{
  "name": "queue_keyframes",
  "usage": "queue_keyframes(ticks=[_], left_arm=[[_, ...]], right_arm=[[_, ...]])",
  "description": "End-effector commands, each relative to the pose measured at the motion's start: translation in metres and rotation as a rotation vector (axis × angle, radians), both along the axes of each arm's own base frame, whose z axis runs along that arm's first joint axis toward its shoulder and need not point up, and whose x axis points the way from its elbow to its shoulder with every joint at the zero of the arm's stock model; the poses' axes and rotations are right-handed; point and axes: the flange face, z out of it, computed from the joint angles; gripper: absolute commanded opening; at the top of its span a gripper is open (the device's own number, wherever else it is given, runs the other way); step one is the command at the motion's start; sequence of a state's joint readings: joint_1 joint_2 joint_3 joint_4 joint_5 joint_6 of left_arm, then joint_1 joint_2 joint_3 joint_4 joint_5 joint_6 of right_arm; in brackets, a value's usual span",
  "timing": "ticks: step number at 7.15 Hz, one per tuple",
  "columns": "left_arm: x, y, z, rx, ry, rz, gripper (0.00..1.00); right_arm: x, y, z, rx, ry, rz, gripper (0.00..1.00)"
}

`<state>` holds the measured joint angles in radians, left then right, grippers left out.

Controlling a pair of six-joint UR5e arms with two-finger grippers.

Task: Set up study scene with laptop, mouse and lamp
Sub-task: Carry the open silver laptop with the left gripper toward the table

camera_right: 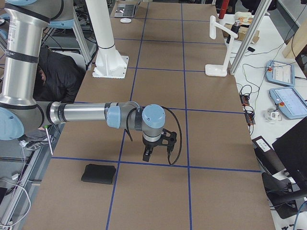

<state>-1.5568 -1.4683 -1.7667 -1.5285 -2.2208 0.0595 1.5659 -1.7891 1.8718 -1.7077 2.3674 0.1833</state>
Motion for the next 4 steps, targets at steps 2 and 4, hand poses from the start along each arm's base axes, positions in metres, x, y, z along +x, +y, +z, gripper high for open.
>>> queue_keyframes(ticks=[2, 4], left_arm=[[0.0, 0.002, -0.001, 0.004, 0.003, 0.0, 1.0], [-0.004, 0.009, 0.017, -0.067, 0.018, -0.019, 1.0]], right_arm=[[-0.002, -0.005, -0.005, 0.025, -0.015, 0.001, 0.99], [-0.003, -0.006, -0.007, 0.037, -0.038, 0.006, 0.99]])
